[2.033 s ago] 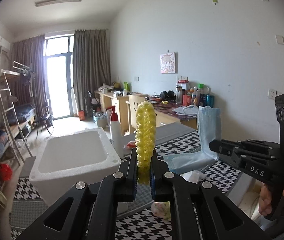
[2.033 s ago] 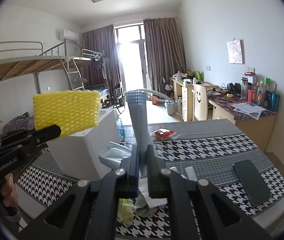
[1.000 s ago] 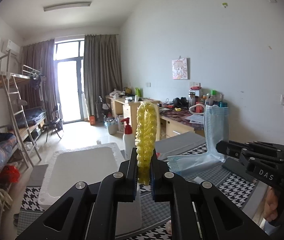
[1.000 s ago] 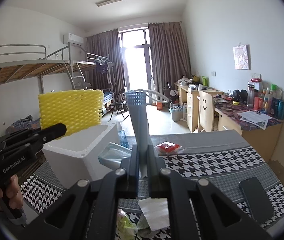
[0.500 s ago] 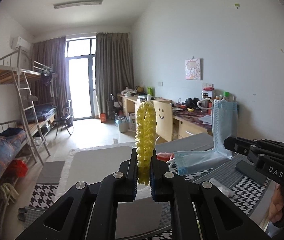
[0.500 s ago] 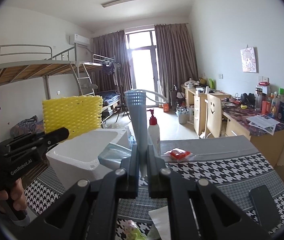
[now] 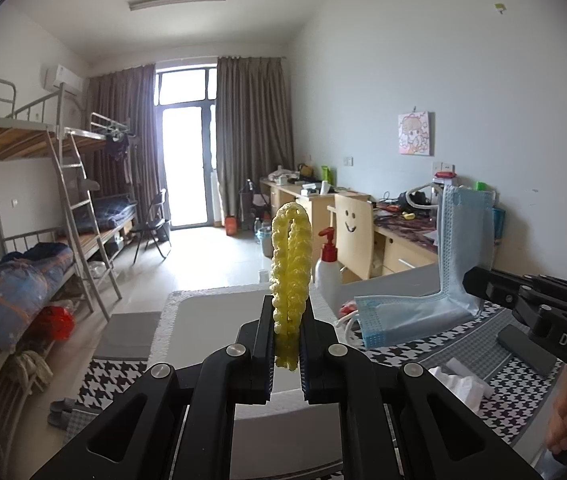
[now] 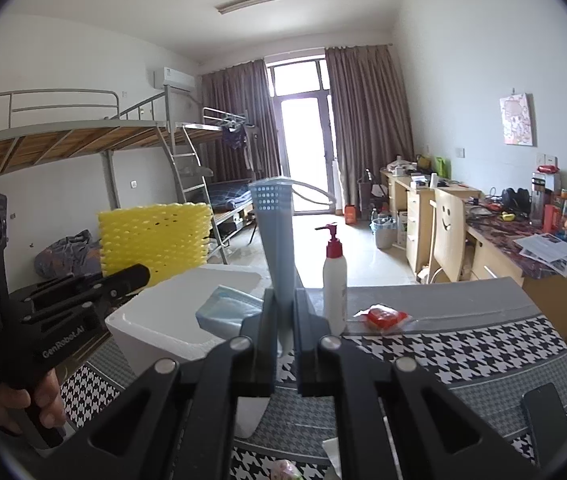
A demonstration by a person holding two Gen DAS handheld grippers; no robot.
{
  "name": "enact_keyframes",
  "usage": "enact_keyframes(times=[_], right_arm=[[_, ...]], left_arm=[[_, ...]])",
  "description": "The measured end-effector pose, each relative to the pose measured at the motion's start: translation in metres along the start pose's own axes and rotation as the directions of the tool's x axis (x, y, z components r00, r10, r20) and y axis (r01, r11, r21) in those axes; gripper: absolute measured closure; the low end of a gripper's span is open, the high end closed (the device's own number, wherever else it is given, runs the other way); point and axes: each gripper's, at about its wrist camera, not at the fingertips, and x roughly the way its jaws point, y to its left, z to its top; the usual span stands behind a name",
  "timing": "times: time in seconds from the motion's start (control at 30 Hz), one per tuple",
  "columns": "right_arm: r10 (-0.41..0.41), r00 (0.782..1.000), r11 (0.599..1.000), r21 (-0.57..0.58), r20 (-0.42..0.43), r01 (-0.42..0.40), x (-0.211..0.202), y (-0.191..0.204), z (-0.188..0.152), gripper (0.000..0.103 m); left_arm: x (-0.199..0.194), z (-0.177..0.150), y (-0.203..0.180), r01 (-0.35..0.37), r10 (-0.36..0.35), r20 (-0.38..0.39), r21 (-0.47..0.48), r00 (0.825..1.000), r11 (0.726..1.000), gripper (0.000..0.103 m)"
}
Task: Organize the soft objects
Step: 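Lift and carry the foam net and mask over the white foam box, then open the left gripper to drop the yellow foam net into the box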
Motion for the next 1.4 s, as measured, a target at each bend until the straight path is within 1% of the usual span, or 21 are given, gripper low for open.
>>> enact_keyframes(times=[0.1, 0.43, 0.6, 0.93, 1.0, 1.07, 1.1, 1.13, 1.17, 1.2, 1.23, 1.27, 1.3, 1.33, 1.4], right_arm=[[0.005, 1.0, 1.0, -0.001, -0.005, -0.005, 0.004, 0.002, 0.002, 0.094], [0.019, 1.0, 1.0, -0.009, -0.011, -0.019, 0.012, 0.004, 0.003, 0.094], [0.014, 1.0, 1.0, -0.008, -0.012, -0.014, 0.014, 0.003, 0.004, 0.094], [0.002, 1.0, 1.0, -0.009, -0.015, -0.002, 0.021, 0.006, 0.007, 0.094], [0.004, 1.0, 1.0, -0.008, -0.016, -0.004, 0.022, 0.006, 0.007, 0.094], [0.004, 1.0, 1.0, -0.01, -0.017, -0.004, 0.023, 0.006, 0.007, 0.094], [0.004, 1.0, 1.0, -0.011, -0.018, -0.004, 0.023, 0.007, 0.007, 0.094], [0.002, 1.0, 1.0, -0.012, -0.017, -0.002, 0.024, 0.007, 0.008, 0.094], [0.001, 1.0, 1.0, -0.012, -0.016, -0.001, 0.024, 0.007, 0.008, 0.094], [0.0, 1.0, 1.0, -0.01, -0.015, 0.0, 0.024, 0.008, 0.008, 0.094], [0.0, 1.0, 1.0, -0.009, -0.014, 0.0, 0.024, 0.008, 0.009, 0.094], [-0.001, 1.0, 1.0, -0.01, -0.014, 0.001, 0.024, 0.008, 0.009, 0.094], [-0.002, 1.0, 1.0, -0.011, -0.014, 0.002, 0.024, 0.008, 0.009, 0.094], [-0.003, 1.0, 1.0, -0.012, -0.014, 0.002, 0.025, 0.008, 0.01, 0.094], [-0.002, 1.0, 1.0, -0.011, -0.015, 0.002, 0.025, 0.008, 0.01, 0.094]], left_arm=[[0.008, 0.0, 0.006, -0.005, 0.005, -0.023, -0.016, 1.0, 1.0, 0.093], [0.023, 0.0, 0.013, -0.028, 0.026, -0.064, -0.017, 0.998, 0.999, 0.093], [0.032, -0.002, 0.017, -0.034, 0.031, -0.096, -0.03, 0.995, 0.999, 0.093], [0.045, -0.006, 0.022, -0.056, 0.05, -0.136, -0.044, 0.989, 0.997, 0.092], [0.049, -0.007, 0.024, -0.051, 0.043, -0.157, -0.047, 0.987, 0.998, 0.09], [0.051, -0.008, 0.024, -0.039, 0.031, -0.163, -0.048, 0.986, 0.998, 0.082], [0.051, -0.008, 0.023, -0.043, 0.035, -0.162, -0.046, 0.986, 0.998, 0.07], [0.05, -0.009, 0.023, -0.047, 0.04, -0.157, -0.044, 0.987, 0.998, 0.051], [0.049, -0.009, 0.023, -0.056, 0.049, -0.152, -0.041, 0.987, 0.998, 0.04], [0.047, -0.009, 0.023, -0.071, 0.065, -0.142, -0.036, 0.988, 0.997, 0.021], [0.044, -0.009, 0.022, -0.076, 0.072, -0.123, -0.036, 0.99, 0.996, 0.013], [0.038, -0.009, 0.022, -0.086, 0.082, -0.092, -0.039, 0.992, 0.996, 0.01], [0.036, -0.008, 0.024, -0.095, 0.092, -0.078, -0.04, 0.993, 0.995, 0.003], [0.033, -0.008, 0.025, -0.108, 0.105, -0.065, -0.043, 0.992, 0.993, 0.001], [0.03, -0.007, 0.028, -0.115, 0.112, -0.055, -0.051, 0.992, 0.992, 0.001]])
